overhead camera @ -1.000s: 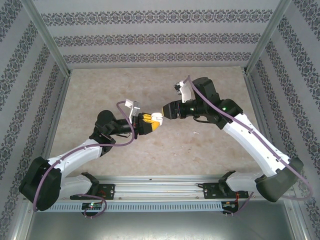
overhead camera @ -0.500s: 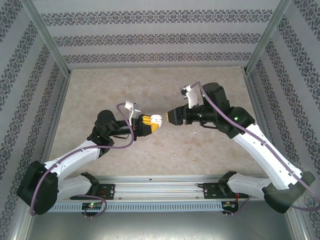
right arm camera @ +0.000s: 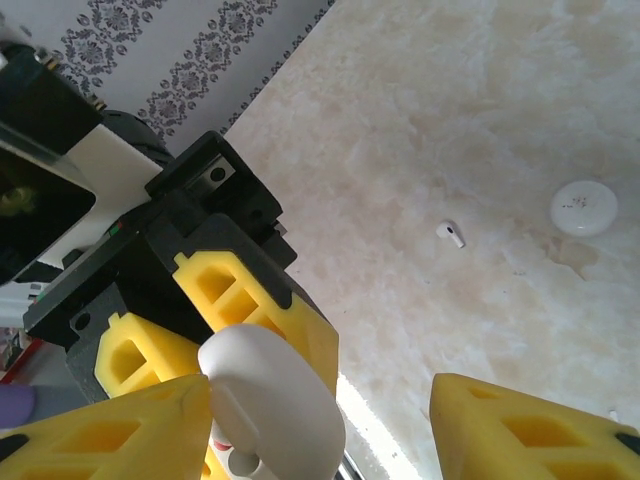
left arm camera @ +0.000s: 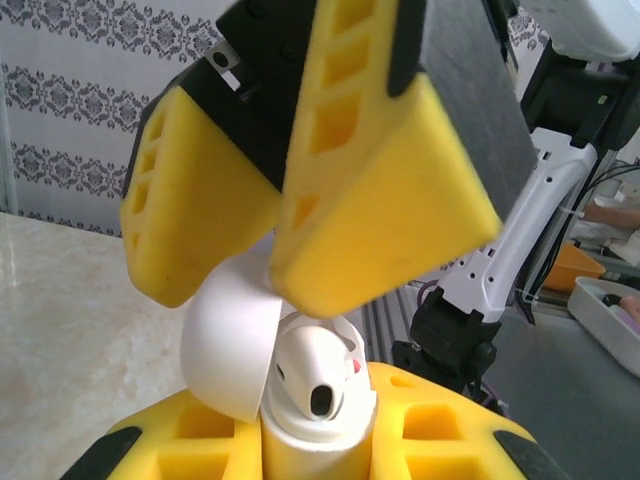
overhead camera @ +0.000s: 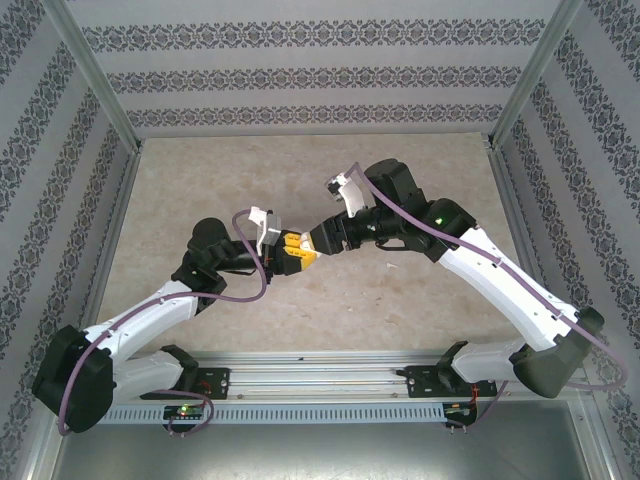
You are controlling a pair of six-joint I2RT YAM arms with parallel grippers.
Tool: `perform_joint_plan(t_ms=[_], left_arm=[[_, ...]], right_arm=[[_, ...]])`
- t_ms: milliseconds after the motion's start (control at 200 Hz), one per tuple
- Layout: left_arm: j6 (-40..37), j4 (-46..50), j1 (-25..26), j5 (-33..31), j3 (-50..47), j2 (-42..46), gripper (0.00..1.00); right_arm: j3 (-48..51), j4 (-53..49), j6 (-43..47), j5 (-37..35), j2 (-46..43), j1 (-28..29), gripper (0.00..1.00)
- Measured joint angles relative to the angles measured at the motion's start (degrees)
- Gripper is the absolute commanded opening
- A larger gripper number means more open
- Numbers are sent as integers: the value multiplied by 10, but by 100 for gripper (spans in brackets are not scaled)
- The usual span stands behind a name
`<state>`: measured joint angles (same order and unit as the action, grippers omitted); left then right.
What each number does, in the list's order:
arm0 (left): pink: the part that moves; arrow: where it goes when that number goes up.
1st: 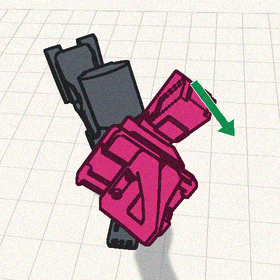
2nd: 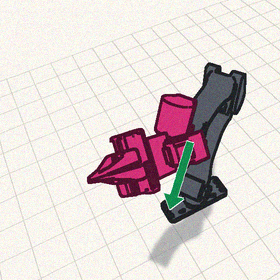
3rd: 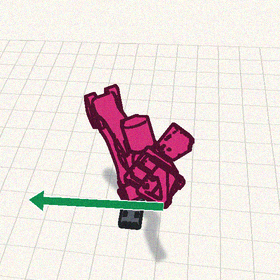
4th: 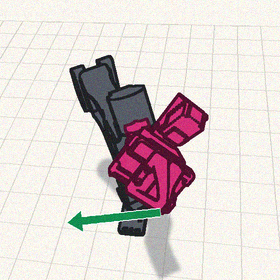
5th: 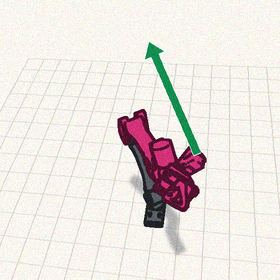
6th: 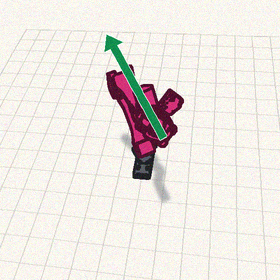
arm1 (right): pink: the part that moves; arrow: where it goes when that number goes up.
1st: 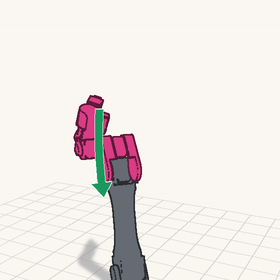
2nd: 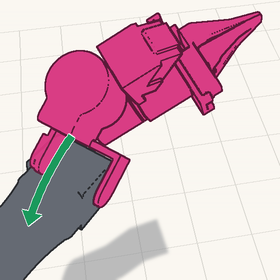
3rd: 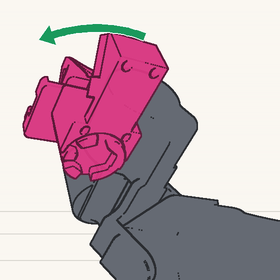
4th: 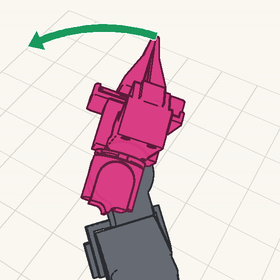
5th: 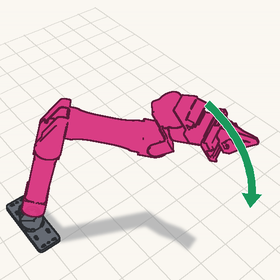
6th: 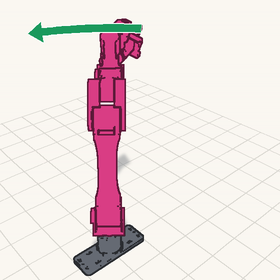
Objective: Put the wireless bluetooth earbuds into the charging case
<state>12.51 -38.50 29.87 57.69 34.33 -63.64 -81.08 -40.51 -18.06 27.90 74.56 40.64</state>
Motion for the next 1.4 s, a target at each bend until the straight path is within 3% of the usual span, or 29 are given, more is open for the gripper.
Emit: perform_joint_plan(t_ms=[305,624,789,914,1034,1399], left_arm=[[-79,27,0,-12,-10,23,0],[-113,67,0,-44,-14,32,0],[-113,74,0,-59,-20,32,0],[-113,77,0,-68,-24,36,0],[-113,81,-1,-74,-27,38,0],[-112,83,-4,-87,-34,26,0]], right_arm=[[-5,0,-7,17,6,0,59],[-5,13,-43,37,-4,-32,61],[0,7,-69,13,-36,-74,61],[32,-19,-97,-21,-46,-142,58],[68,-54,-105,-54,-1,-193,56],[78,-101,-61,-97,188,-251,51]])
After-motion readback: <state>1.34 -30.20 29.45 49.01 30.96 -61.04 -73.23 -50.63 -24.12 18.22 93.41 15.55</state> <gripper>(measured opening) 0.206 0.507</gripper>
